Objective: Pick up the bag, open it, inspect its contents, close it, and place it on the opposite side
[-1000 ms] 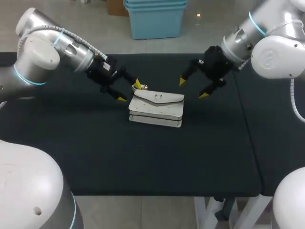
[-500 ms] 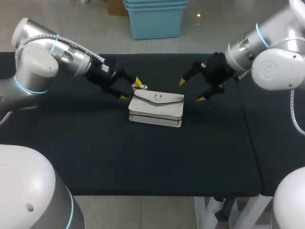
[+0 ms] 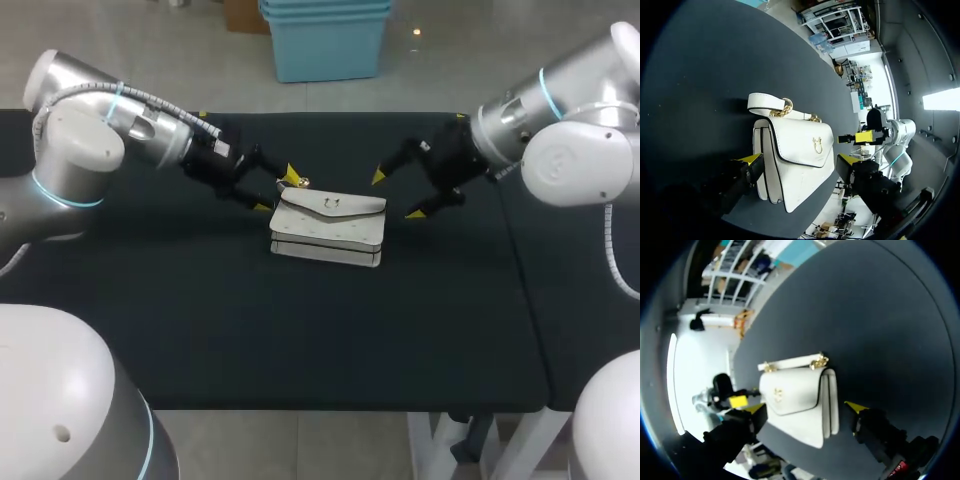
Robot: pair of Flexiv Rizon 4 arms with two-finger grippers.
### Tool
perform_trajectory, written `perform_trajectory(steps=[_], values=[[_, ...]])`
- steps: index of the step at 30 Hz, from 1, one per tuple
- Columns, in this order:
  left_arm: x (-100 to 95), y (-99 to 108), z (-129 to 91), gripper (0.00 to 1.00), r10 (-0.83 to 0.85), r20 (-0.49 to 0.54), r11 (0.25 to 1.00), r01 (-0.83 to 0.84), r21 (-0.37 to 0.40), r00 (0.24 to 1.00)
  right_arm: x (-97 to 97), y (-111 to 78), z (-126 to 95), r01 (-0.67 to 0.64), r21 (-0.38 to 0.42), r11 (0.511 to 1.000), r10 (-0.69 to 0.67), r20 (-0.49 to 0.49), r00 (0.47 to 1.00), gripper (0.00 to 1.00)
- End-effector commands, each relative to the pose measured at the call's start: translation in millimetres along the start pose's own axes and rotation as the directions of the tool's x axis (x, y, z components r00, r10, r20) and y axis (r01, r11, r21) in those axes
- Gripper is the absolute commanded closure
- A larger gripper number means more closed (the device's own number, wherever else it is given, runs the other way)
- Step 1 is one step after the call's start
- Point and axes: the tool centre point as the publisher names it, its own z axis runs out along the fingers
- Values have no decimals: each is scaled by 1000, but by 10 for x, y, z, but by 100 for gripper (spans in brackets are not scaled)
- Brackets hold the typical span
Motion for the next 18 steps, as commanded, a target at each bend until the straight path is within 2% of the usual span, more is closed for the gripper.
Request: perform_trajectory(steps=[1, 3, 10, 12, 16, 18], values=[[-14, -6, 11, 0, 0, -4, 1000, 0, 1, 1000, -36, -26, 77, -41, 29, 999, 41, 10, 999, 0], [-36, -12, 21, 0, -2, -24, 1000, 2, -3, 1000, -65, -54, 113, -60, 57, 997, 62, -23, 998, 0], [-40, -44, 69, 0, -23, -63, 1000, 22, -7, 998, -93, -39, 141, -138, 59, 989, 141, -44, 989, 0], [-41, -54, 67, 7, -24, -68, 1000, 23, -11, 997, -91, -20, 156, -154, 68, 986, 158, -53, 986, 0], [-63, -76, 112, 7, -31, -80, 999, 30, -16, 996, -77, 46, 227, -174, 83, 981, 179, -61, 982, 0], [-81, -90, 139, 15, -37, -90, 999, 36, -18, 995, -69, 82, 262, -193, 99, 976, 201, -78, 976, 0]])
